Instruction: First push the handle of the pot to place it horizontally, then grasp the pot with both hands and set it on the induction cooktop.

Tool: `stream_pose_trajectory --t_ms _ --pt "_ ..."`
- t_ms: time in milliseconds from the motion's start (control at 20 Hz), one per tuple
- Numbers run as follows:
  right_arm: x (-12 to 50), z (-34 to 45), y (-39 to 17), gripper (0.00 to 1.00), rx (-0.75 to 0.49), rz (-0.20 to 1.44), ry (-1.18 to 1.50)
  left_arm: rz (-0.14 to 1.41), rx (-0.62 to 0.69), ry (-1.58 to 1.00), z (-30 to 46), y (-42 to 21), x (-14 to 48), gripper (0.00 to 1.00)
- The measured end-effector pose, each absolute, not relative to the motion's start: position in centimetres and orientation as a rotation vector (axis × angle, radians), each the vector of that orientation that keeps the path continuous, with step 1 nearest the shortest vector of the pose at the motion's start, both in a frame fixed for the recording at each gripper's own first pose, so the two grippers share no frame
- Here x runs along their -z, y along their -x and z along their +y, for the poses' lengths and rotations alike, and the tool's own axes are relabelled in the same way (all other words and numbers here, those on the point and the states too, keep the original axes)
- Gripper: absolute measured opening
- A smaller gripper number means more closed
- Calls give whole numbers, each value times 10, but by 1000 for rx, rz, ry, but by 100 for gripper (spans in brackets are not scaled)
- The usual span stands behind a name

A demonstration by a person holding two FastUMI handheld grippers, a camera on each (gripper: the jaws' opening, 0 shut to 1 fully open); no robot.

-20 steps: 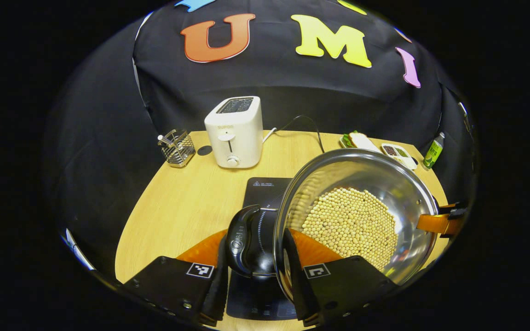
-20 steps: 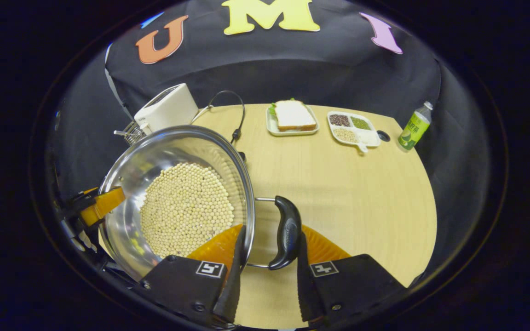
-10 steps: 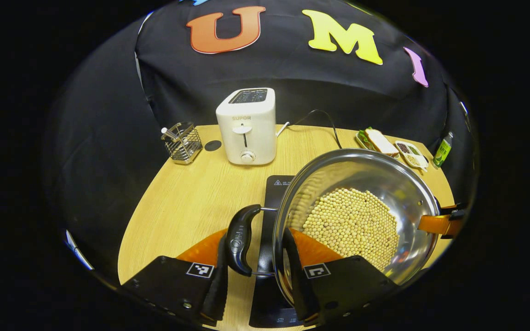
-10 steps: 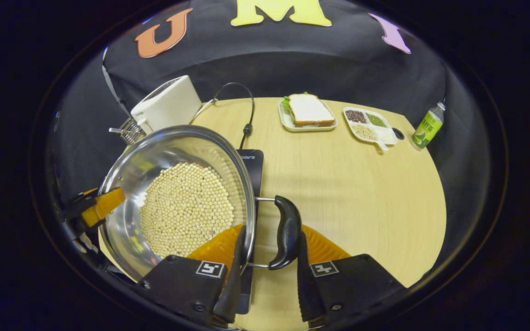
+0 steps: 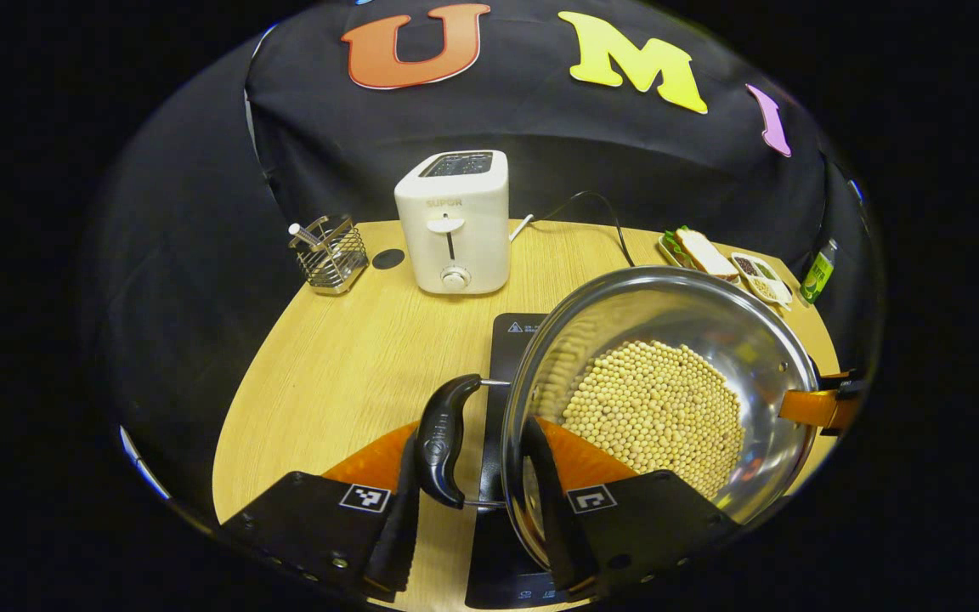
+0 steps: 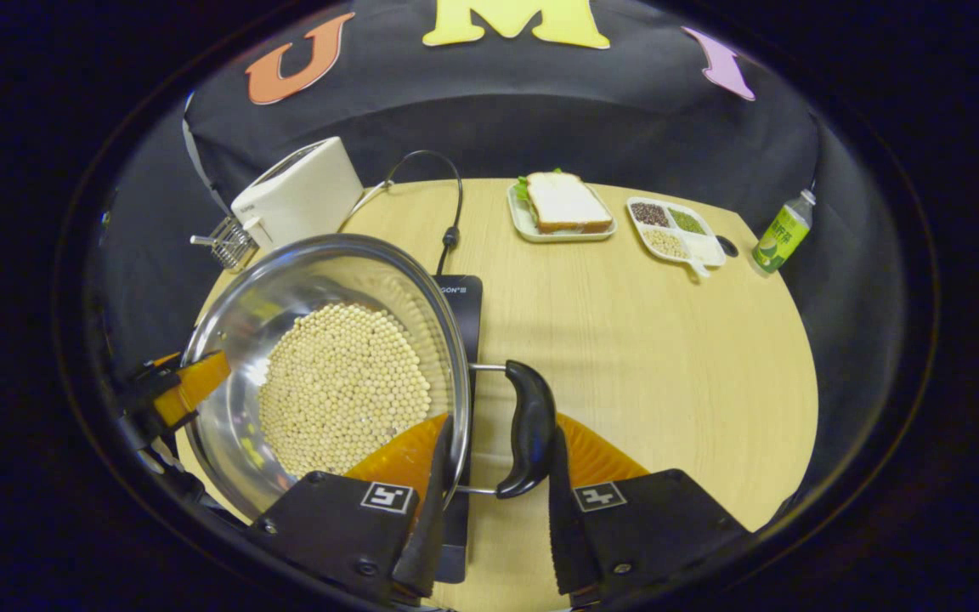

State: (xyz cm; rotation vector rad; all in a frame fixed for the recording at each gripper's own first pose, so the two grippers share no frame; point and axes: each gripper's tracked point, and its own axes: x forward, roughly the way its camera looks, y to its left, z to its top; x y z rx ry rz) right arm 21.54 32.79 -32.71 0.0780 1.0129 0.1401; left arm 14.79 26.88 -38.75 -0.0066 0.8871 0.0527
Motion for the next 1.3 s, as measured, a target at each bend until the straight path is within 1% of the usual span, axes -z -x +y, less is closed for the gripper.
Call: stream_pose_trajectory --t_ms 250,350,400,450,500,550,600,650,700,750,950,1000,1050,1150,1200,1250,1300 --pt "327 326 -216 55 -147 1008 -75 877 -47 -2 269 -146 387 60" --pt "327 325 -217 55 -142 1007 -88 876 -42 0 269 -146 388 62" --pt "327 325 -217 56 -138 1001 -102 875 -34 -1 269 -146 387 72" --pt "326 326 -216 58 -140 992 -112 867 -26 -2 270 -146 387 64" --pt "325 323 -217 59 -140 978 -104 861 -25 -9 271 -146 387 67" --pt "328 322 -215 69 -145 976 -96 854 -31 -27 272 -147 386 69" --pt "328 321 -216 75 -152 965 -105 842 -35 -51 275 -147 384 67" --pt "328 318 -216 81 -149 955 -114 820 -45 -75 278 -148 379 83" --pt "325 317 -218 85 -156 941 -123 789 -59 -90 282 -150 372 96" --pt "323 316 -217 88 -166 932 -128 759 -72 -99 285 -154 366 97" --pt "312 314 -219 88 -183 885 -106 698 -101 -107 289 -154 348 96" --pt "306 313 -222 87 -186 865 -92 688 -107 -109 290 -153 344 97" --pt "302 311 -221 84 -190 849 -79 679 -111 -113 290 -153 341 97" --pt "294 308 -221 84 -203 822 -54 671 -117 -123 288 -149 333 97" --pt "289 304 -221 82 -200 805 -44 658 -119 -126 287 -148 327 97" --pt "283 300 -220 84 -202 787 -32 643 -120 -131 285 -146 321 97" --pt "276 296 -219 82 -207 770 -17 626 -126 -139 283 -144 312 100"
